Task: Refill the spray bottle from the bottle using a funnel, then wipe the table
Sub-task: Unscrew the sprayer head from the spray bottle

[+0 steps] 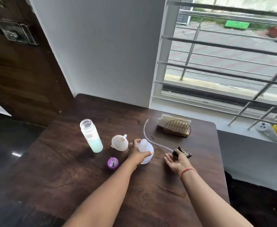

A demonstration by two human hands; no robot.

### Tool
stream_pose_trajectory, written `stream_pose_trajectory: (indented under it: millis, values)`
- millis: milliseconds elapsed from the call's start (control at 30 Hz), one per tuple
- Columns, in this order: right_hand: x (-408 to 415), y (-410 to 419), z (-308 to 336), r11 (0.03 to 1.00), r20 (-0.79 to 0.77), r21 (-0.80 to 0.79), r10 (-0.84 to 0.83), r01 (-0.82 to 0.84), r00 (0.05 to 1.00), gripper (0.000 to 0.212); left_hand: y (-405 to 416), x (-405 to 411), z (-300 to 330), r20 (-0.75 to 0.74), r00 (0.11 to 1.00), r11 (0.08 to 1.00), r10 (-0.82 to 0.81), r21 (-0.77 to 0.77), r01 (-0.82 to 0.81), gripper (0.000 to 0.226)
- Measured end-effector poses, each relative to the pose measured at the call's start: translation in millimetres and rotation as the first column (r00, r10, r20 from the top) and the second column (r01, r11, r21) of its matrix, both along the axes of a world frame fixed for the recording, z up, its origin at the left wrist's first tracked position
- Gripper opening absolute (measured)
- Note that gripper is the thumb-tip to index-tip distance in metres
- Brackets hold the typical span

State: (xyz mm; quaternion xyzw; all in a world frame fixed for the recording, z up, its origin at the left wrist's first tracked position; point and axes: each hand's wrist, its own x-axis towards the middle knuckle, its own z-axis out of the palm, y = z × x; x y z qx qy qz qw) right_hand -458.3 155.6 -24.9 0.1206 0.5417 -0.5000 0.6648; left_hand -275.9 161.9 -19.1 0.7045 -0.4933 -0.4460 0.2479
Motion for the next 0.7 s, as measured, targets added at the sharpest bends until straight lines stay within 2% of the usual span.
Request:
stream_pose_trajectory:
  millis: [267, 367, 433, 500, 533, 633, 700]
  values:
    - [9, 10, 11, 0.993, -0.025, 0.118, 0.007, -0.004, 1.000, 0.021, 3, -3, 0, 0.022, 0.999, 0.999, 0.029, -0.025, -0.028, 0.067]
    - [21, 8, 28, 0.977, -0.007, 0.211, -0.009, 0.010, 1.000, 0.045, 2, -4, 4, 0.053, 0.999, 0.998, 0.002, -0.068, 0.001, 0.069]
    - [33, 8, 43, 0.960, -0.023, 0.278, 0.044, -0.036, 0.999, 0.051, 1, -3, 8, 0.007, 1.000, 0.993, -0.010, -0.117, 0.010, 0.072]
    - [47, 10, 51, 0.942, -0.165, 0.330, 0.127, -0.066, 0.978, 0.043, -1, -1, 16, -0.040, 0.999, 0.987, -0.027, -0.161, 0.020, 0.074]
    - [51, 9, 54, 0.952, -0.237, 0.304, 0.121, -0.045, 0.964, 0.041, -2, 2, 23, -0.058, 0.998, 0.985, -0.036, -0.170, 0.025, 0.076]
    - [65, -7, 48, 0.982, -0.430, 0.174, 0.007, 0.076, 0.903, 0.059, -10, 14, 49, -0.102, 0.994, 0.985, -0.048, -0.170, 0.030, 0.080]
    - [80, -11, 67, 0.986, -0.539, 0.064, -0.093, 0.151, 0.837, 0.057, -16, 23, 71, -0.157, 0.986, 0.978, -0.049, -0.207, 0.016, 0.076]
